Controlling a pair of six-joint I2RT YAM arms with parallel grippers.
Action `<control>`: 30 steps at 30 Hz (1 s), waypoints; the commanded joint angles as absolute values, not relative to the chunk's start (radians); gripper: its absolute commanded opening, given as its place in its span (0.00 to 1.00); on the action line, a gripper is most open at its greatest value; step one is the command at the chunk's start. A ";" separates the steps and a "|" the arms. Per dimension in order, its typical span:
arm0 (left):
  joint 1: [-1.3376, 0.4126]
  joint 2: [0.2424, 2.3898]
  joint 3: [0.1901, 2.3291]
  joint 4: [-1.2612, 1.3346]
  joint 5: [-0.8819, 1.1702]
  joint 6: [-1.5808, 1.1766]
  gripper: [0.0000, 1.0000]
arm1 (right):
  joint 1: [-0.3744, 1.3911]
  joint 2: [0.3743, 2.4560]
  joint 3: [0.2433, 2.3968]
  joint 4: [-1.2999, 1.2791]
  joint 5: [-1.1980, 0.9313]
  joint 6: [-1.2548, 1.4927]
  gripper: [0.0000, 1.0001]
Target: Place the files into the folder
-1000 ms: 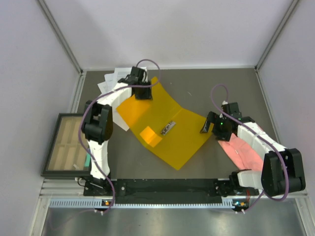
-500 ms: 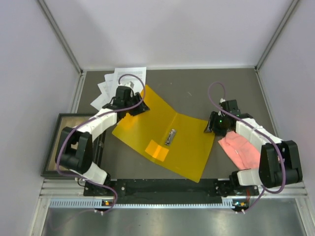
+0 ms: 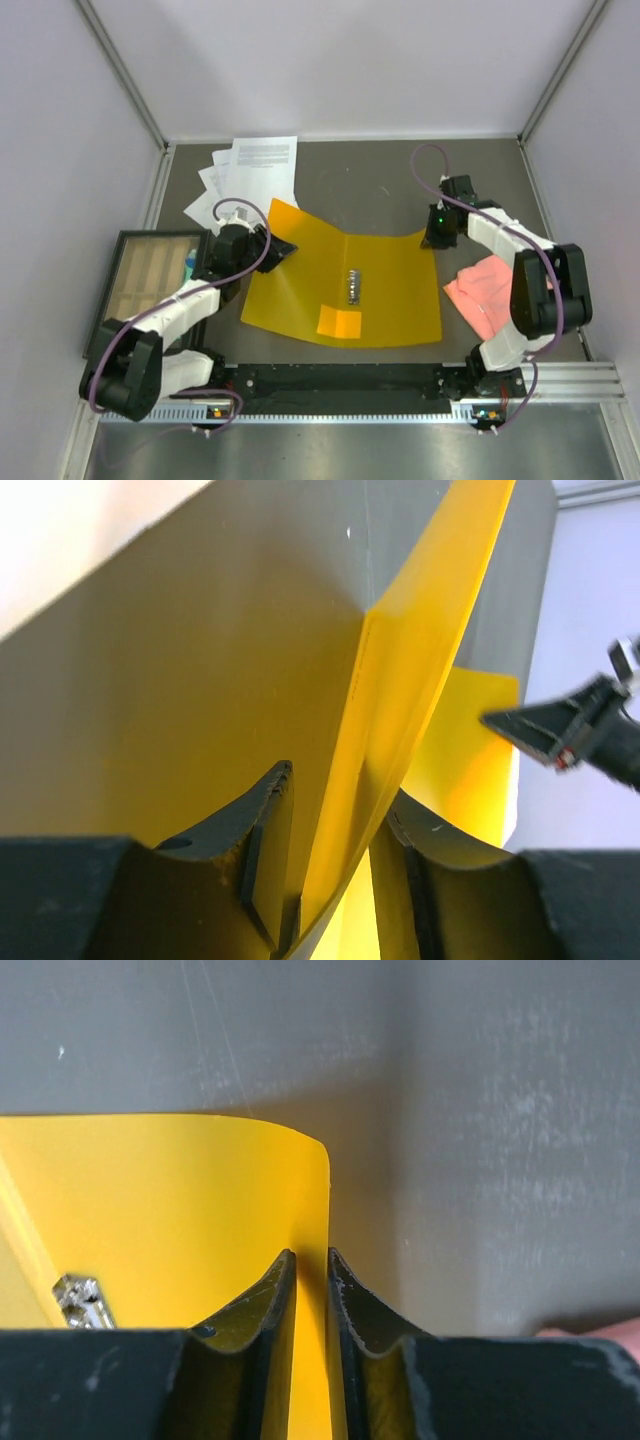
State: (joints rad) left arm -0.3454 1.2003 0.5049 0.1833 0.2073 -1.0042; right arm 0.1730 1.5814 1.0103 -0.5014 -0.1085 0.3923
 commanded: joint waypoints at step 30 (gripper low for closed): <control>-0.373 0.862 0.800 -0.313 0.096 -0.575 0.95 | 0.334 1.227 1.145 -0.655 -0.280 0.357 0.96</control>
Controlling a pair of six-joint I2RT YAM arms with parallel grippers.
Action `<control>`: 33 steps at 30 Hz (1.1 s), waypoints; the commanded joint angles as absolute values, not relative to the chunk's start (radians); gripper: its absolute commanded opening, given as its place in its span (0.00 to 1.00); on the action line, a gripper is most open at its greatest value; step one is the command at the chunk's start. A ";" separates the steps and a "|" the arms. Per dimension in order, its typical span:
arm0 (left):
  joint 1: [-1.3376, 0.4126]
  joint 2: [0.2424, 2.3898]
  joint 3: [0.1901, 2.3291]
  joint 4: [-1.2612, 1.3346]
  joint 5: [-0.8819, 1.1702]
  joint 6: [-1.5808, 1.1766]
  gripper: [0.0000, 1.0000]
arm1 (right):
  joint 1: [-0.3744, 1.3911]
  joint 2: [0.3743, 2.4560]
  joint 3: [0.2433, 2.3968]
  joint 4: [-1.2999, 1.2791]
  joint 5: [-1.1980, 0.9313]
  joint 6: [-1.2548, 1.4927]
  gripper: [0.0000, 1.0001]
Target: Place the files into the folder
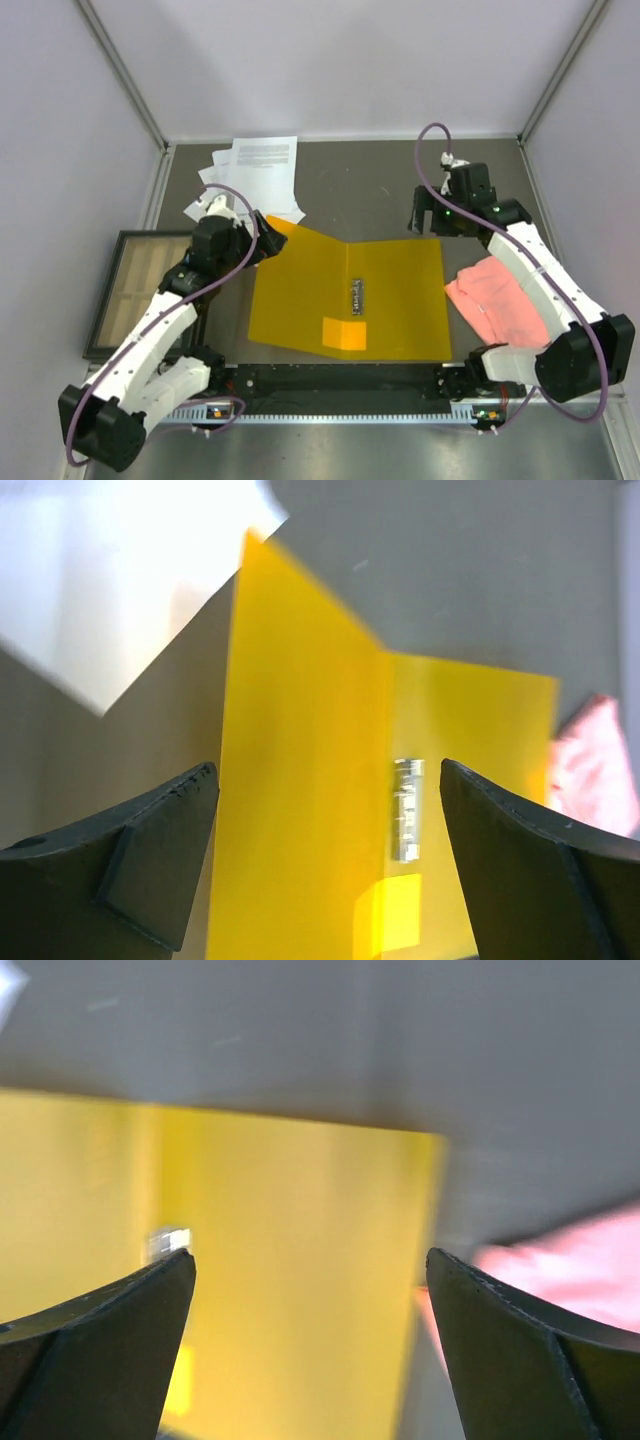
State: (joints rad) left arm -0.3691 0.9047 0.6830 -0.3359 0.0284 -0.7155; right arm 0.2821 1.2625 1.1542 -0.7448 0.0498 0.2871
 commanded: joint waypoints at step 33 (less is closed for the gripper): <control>-0.554 1.077 0.313 -0.009 -0.018 -0.924 0.26 | 0.506 1.605 0.821 -0.305 -0.129 0.410 0.59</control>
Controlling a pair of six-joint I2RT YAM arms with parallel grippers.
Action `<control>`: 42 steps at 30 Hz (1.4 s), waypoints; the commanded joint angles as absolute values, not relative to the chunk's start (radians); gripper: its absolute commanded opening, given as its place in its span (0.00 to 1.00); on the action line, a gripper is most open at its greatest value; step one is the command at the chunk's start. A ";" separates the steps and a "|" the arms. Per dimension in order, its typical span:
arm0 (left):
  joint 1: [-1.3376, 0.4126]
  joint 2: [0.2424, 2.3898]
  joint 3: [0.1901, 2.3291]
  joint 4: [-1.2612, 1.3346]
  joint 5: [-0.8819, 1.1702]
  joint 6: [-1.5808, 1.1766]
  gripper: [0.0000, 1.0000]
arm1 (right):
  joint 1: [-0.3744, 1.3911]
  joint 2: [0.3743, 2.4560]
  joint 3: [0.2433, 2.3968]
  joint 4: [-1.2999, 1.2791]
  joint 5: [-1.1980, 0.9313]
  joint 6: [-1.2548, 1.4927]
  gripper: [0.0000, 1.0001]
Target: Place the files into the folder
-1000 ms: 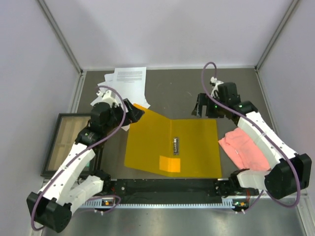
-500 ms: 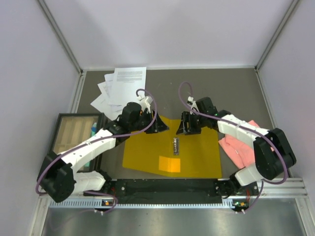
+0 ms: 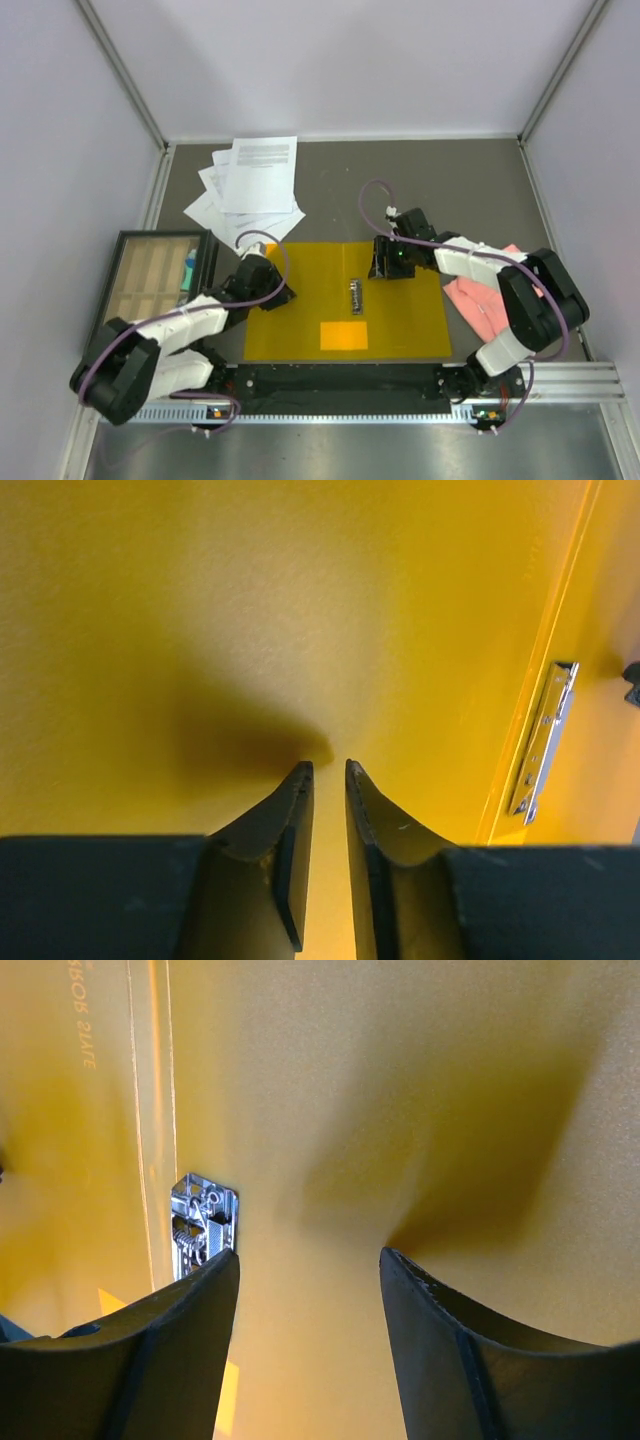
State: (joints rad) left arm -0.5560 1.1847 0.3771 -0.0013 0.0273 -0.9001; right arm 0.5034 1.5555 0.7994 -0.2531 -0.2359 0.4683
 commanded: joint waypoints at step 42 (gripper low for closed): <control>-0.549 0.999 0.314 0.078 0.126 -0.887 0.73 | 0.655 1.805 1.002 -0.268 -0.107 0.380 0.93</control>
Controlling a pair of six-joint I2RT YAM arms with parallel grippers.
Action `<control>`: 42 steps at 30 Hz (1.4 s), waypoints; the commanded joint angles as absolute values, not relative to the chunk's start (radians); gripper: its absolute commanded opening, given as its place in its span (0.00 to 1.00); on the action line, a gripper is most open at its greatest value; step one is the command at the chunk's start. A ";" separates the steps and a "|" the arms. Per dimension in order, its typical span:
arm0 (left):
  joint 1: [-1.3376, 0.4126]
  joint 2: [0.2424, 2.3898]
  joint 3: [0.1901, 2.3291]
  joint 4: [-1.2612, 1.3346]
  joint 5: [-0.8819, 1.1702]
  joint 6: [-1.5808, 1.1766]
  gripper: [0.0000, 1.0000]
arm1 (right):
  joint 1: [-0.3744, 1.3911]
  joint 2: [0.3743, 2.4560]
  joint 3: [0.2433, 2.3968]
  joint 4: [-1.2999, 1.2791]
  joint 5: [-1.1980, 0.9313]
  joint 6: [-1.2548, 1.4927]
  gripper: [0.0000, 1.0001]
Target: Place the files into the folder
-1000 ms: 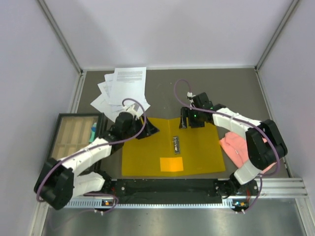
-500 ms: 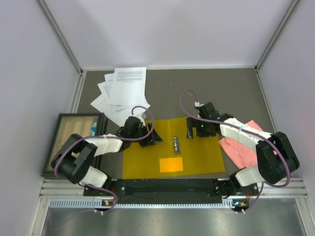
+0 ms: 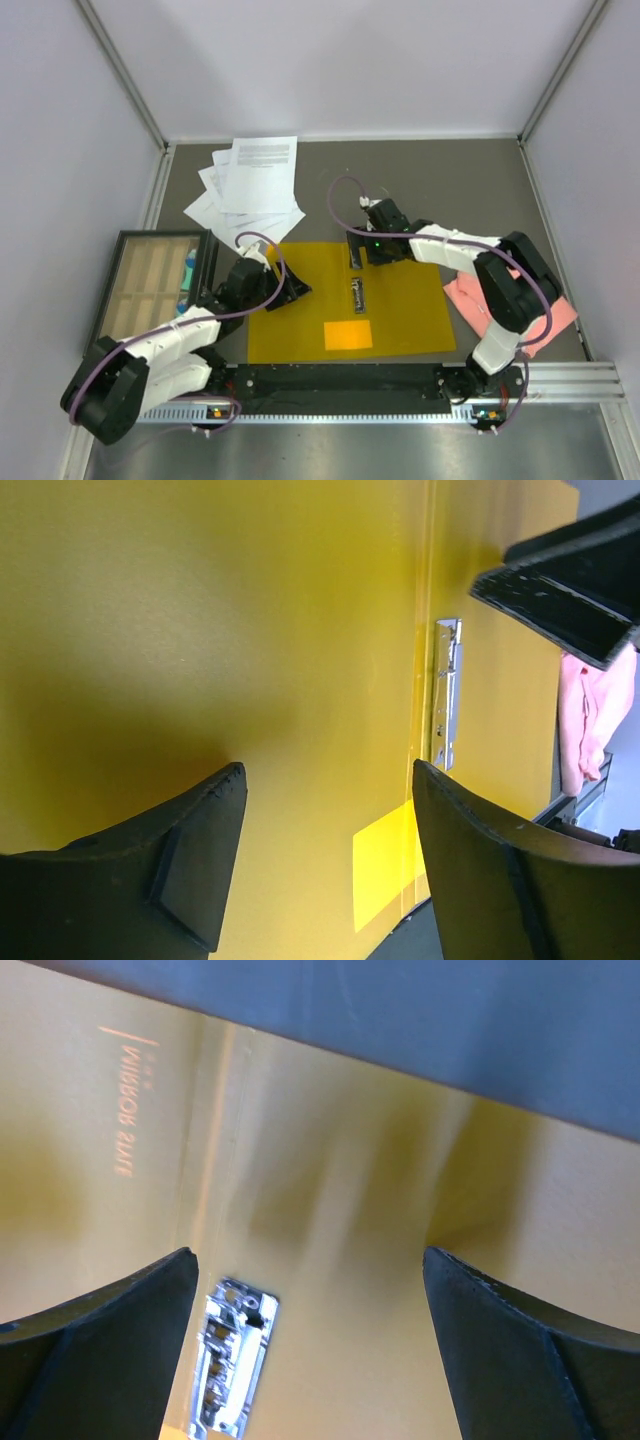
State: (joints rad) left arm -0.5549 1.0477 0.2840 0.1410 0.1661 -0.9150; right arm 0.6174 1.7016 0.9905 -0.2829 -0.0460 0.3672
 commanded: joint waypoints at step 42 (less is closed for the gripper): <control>-0.851 1.678 0.982 -0.115 -0.057 -0.853 0.28 | 0.652 1.342 0.532 0.026 -0.387 0.687 0.26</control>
State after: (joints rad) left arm -0.8516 1.6684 0.9417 -0.1040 -0.0013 -0.8577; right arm 0.6426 1.3273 0.5411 -0.0811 -0.3557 0.6727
